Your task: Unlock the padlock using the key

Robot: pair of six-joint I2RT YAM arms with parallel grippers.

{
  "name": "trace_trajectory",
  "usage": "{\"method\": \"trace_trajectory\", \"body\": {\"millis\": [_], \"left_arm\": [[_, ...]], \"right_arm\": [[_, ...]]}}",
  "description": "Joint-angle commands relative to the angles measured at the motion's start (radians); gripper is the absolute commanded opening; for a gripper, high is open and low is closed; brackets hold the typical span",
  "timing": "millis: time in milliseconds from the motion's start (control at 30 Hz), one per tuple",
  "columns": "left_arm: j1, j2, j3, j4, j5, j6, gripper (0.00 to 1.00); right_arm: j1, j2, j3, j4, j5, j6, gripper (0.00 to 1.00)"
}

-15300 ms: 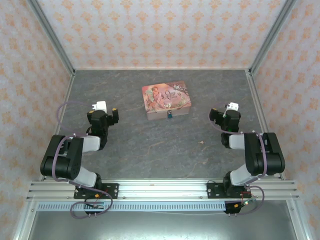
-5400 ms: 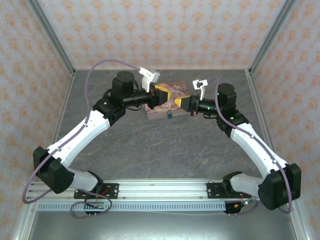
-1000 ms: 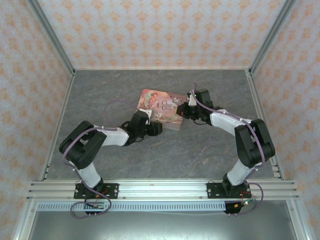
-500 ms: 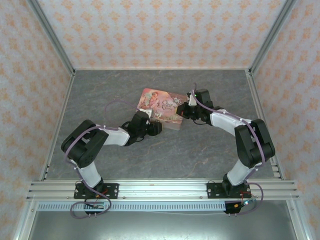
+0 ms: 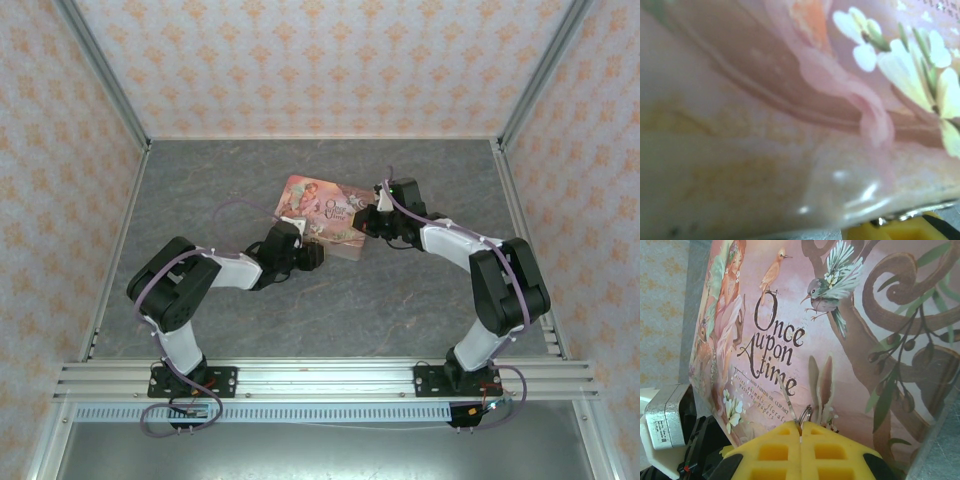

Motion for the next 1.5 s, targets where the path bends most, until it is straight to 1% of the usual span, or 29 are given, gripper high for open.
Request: {"method": "trace_trajectory", "body": {"millis": [0,200,467,900,1167,1467], "left_arm": [[-0.016,0.01,0.037,0.046,0.005,-0.007,0.41],[-0.021,0.011,0.051,0.027,-0.005,-0.004,0.41],[-0.025,-0.029,0.055,-0.057,-0.104,0.01,0.45],[-0.055,-0.066,0.07,-0.124,-0.175,0.061,0.5],[-0.065,-0.044,0.091,-0.127,-0.177,0.067,0.49],[-0.073,-0.015,0.108,-0.132,-0.194,0.063,0.45]], "right_arm": [[0.009,0.022,-0.002,-0.059,0.022,-0.019,0.0],[0.007,0.022,-0.004,-0.06,0.022,-0.018,0.0],[0.008,0.022,-0.004,-0.061,0.023,-0.02,0.0],[0.007,0.027,-0.004,-0.059,0.021,-0.019,0.0],[0.009,0.028,-0.004,-0.057,0.017,-0.018,0.0],[0.007,0.029,-0.005,-0.056,0.017,-0.018,0.0]]}}
